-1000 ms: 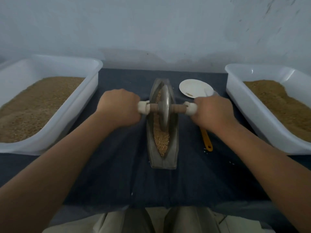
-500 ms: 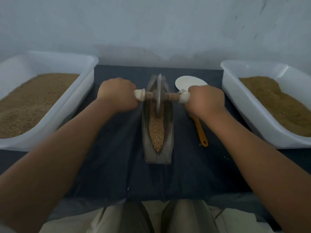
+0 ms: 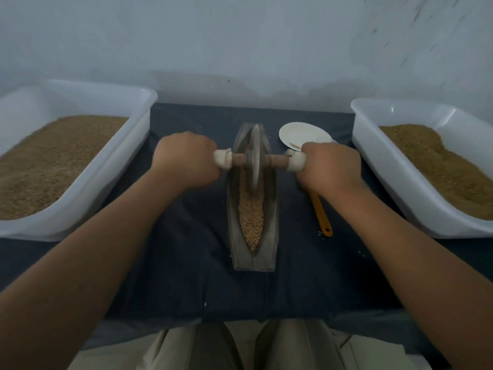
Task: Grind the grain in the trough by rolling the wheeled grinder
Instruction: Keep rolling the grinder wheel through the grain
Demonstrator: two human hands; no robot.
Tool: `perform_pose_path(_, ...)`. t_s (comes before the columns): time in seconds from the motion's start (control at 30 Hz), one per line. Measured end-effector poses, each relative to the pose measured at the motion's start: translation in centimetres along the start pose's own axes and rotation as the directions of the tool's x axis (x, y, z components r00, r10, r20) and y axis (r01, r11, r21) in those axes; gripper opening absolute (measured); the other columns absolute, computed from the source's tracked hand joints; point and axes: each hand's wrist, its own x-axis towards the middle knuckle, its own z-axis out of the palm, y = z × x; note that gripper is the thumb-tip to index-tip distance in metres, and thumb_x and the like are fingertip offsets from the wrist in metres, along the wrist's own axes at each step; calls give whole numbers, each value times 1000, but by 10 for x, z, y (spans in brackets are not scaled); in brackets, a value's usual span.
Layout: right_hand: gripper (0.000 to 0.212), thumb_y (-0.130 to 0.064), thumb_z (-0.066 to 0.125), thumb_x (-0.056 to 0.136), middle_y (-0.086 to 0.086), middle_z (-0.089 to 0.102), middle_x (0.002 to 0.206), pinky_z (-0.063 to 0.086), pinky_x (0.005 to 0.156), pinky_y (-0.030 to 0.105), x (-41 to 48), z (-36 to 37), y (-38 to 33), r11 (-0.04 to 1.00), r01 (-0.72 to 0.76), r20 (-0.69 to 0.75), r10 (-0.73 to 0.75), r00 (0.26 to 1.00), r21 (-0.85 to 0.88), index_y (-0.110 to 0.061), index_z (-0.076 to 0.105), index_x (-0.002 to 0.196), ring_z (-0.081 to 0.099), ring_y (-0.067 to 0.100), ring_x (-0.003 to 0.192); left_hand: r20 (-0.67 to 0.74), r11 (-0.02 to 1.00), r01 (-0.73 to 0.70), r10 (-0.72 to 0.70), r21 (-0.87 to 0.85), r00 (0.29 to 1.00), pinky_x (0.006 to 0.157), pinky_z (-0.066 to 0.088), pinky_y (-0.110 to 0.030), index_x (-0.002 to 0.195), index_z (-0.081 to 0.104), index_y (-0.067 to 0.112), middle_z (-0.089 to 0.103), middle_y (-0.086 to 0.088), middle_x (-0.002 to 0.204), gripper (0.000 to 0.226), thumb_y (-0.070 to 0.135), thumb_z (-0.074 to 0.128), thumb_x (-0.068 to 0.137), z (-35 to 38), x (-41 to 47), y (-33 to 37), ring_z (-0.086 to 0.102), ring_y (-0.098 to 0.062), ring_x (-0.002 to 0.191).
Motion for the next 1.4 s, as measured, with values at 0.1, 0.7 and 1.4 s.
perform_pose_path(0.1,32,-56,58,93,-6,55,70,42,59,32,2,4,0,999,-51,40,50,998,16,-27,62,82,58,24,71,23,999,-26,25,38,999,63,43,-33,73,60,26,56,5,72,26,51,57,78,-9,10,4,56,-26,67)
perform_pose_path(0.7,29,-58,59,90,-8,52,68,44,58,32,5,2,3,1000,-13,61,13,998,2,-30,60,82,59,21,71,-41,999,-30,32,41,999,56,40,-29,65,53,28,54,7,65,32,55,56,80,1,7,0,52,-21,58)
perform_pose_path(1.4,32,-61,64,87,-9,53,67,46,55,32,-27,-5,4,999,31,8,-31,999,-13,-30,59,82,57,19,68,-110,994,-24,35,103,993,50,26,-24,64,47,29,49,10,58,32,55,60,77,7,-24,-1,44,-15,49)
